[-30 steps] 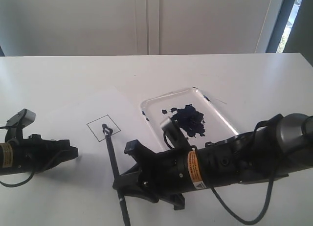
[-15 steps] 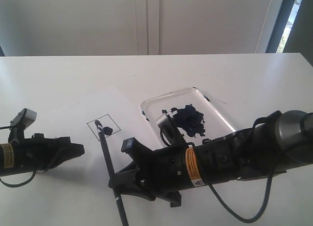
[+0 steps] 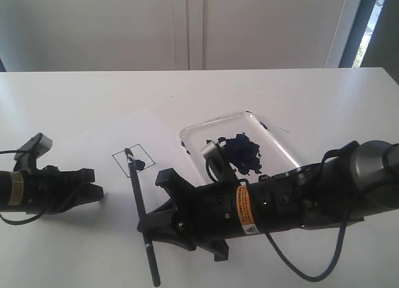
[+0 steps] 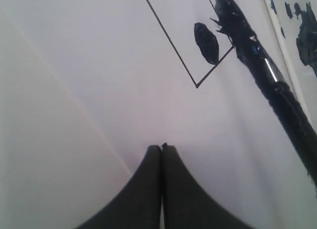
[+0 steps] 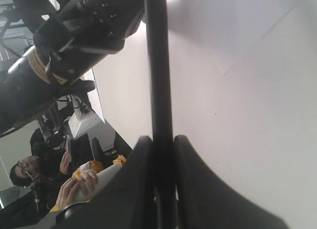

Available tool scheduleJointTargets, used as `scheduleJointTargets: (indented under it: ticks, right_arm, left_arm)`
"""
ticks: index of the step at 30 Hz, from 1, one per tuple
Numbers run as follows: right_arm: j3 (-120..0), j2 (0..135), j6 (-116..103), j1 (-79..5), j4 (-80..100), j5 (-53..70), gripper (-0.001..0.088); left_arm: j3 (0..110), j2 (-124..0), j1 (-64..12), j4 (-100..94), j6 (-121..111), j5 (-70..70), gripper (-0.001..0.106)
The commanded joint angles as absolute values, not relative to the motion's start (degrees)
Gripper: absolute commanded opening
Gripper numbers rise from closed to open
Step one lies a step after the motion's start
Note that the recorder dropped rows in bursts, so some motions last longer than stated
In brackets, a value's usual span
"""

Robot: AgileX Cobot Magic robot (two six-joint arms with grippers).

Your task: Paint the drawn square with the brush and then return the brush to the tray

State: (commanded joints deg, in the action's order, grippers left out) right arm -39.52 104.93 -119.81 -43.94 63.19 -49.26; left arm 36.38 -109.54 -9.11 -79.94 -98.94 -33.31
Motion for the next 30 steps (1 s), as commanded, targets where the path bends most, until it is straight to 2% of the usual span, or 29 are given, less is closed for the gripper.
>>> scheduleJointTargets:
  ticks: [5, 8, 24, 30]
  right_arm:
    - [-39.52, 104.93, -119.81, -43.94, 63.07, -47.11, 0.0]
    - [-39.52, 104.93, -119.81, -43.79, 62.32, -47.01, 0.0]
    - [-41.29, 105.96, -119.81, -42.81, 63.12, -41.34, 0.0]
    - [-41.29, 109.98, -119.81, -42.81, 62.9, -45.38, 0.0]
  left_arm:
    - [39.99, -109.54, -17.57, -92.14, -113.15, -19.11, 0.0]
    - [40.02, -109.54, -19.37, -98.7, -121.1, -14.08, 0.0]
    - [39.43, -109.31, -17.32, -99.95, -121.1, -24.4, 0.0]
    - [39.39, -109.31, -15.22, -99.95, -121.1, -27.89, 0.0]
